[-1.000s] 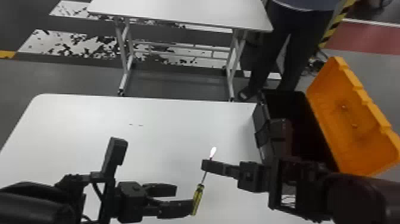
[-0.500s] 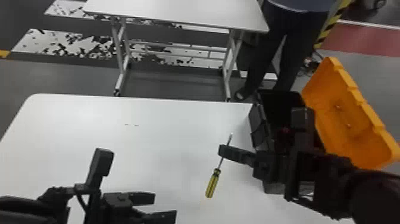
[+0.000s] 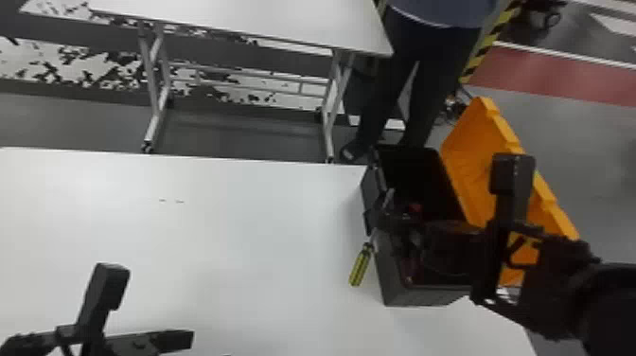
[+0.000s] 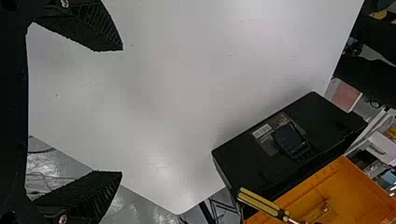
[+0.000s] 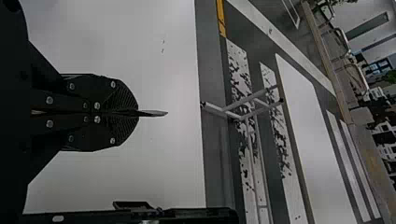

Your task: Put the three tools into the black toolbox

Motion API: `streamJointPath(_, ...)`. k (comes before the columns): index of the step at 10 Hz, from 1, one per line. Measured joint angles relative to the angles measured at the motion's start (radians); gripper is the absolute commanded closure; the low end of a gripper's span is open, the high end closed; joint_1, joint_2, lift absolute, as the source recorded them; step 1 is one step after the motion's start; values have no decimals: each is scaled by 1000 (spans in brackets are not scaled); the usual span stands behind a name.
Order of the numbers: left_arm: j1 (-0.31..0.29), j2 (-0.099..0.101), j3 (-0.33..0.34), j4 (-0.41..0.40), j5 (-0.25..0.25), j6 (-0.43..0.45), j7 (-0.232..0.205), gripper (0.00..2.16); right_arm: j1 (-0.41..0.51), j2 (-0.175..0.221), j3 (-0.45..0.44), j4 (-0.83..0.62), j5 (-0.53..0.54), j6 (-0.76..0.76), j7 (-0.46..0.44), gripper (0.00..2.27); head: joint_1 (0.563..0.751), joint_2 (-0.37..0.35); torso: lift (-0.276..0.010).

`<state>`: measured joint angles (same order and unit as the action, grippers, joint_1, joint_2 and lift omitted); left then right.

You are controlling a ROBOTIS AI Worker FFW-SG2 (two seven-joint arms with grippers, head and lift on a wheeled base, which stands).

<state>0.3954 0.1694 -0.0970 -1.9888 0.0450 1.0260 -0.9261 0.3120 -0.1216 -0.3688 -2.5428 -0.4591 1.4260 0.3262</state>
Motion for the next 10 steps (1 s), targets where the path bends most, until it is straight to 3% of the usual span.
streamJointPath(3, 11, 2, 21, 9, -9, -19, 2, 63, -6, -43, -82, -12, -17, -62, -4, 2243, 695, -329, -51)
streamJointPath(6, 24, 2, 25, -8, -27, -1, 0, 63, -35, -116, -142, 22, 6, -130, 7, 2243, 695, -350, -51)
streamJointPath(10, 35, -5, 23, -56, -34, 18, 9, 63, -20, -133, -159, 132, 130, -315, 113, 2243, 695, -350, -51)
